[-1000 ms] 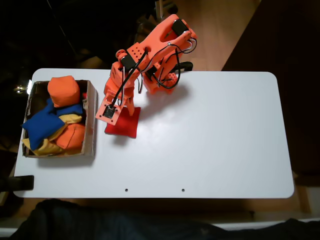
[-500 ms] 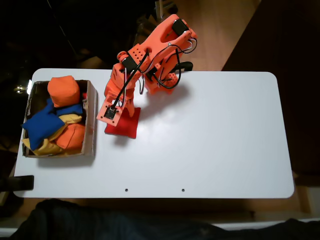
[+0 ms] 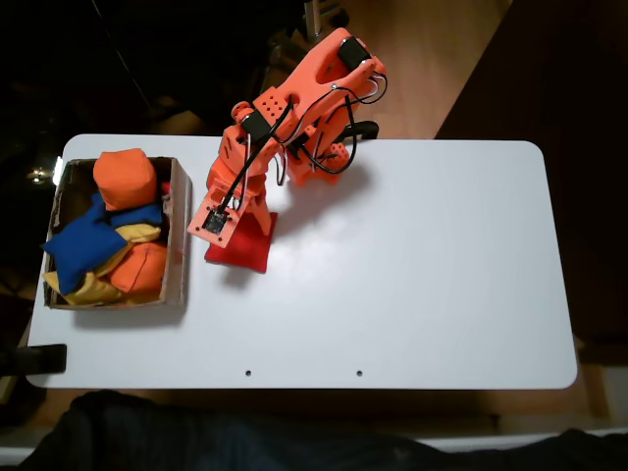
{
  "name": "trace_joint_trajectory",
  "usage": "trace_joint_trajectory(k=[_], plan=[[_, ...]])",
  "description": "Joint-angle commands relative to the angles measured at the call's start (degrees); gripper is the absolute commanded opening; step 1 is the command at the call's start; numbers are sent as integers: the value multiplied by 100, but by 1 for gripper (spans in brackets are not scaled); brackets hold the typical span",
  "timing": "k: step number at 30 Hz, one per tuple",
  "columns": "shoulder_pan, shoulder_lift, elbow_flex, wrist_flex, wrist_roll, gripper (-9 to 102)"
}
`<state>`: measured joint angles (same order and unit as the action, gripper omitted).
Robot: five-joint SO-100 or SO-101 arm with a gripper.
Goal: Grasp a bag and put it in the box.
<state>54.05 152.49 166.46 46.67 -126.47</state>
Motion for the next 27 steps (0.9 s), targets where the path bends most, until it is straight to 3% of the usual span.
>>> trace_joint_trajectory(k=[1,12,15,19,27], plan=[[-70,123,-18,-26,229,72],[0,141,70,-290,255,80],[123,167,299,-809,70,82],[281,158,958,-2312,-79,86],[255,105,958,-2285,-114,86]])
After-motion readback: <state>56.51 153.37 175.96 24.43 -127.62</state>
